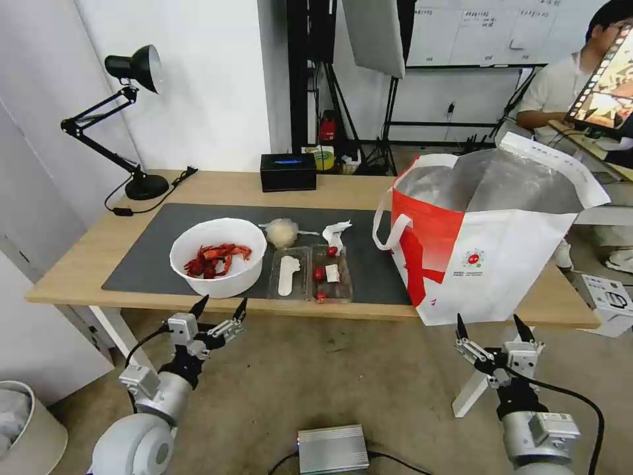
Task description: Pick up the trash from the table and place it into the takeout bag.
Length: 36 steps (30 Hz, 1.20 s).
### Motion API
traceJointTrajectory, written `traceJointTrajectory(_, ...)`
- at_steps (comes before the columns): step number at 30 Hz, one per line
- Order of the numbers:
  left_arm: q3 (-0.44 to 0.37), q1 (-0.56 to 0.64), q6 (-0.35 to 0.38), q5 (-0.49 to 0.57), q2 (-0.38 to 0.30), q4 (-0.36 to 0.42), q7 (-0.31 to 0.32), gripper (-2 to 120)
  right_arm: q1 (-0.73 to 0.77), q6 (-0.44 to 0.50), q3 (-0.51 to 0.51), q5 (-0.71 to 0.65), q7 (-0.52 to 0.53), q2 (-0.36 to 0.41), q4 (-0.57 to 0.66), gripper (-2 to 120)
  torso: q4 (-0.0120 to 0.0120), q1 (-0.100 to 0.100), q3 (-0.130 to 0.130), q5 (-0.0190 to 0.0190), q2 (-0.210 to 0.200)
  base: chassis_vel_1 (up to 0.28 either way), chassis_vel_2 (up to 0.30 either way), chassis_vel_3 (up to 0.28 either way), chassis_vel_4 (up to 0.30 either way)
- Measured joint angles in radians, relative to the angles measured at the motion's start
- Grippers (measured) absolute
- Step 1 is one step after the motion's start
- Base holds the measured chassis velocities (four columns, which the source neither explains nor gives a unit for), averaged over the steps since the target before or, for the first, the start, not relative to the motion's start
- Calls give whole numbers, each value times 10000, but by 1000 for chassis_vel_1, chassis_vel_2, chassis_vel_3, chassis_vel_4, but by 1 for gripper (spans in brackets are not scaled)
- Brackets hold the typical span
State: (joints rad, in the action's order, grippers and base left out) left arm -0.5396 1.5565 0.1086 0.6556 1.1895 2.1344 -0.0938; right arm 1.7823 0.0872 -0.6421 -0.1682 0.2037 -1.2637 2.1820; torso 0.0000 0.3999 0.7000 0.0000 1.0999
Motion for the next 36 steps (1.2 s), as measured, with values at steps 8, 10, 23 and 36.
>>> traceJointTrajectory(8, 610, -358, 1565, 2542, -240, 1177, 1723, 100, -24, 14, 69, -2, 3, 34, -13, 100, -1, 1, -1, 0, 0, 0, 0, 0, 0)
traceJointTrajectory(10, 696, -439, 1696, 3115, -261, 1305, 2177, 100, -31, 16, 83, -9, 3, 61, -19, 100, -1, 1, 0, 0, 0, 0, 0, 0, 0)
traceJointTrajectory(23, 1829, -1464, 1708, 7198, 510, 1880, 6760, 100, -104, 44, 149, -90, 3, 196, -209, 100, 0, 0, 0, 0, 0, 0, 0, 0, 0)
traceJointTrajectory(36, 2313, -1738, 1443, 7727, 1592, 1995, 7671, 100, -231, 50, 320, -32, 27, 158, -415, 100, -1, 1, 0, 2, 0, 0, 0, 0, 0)
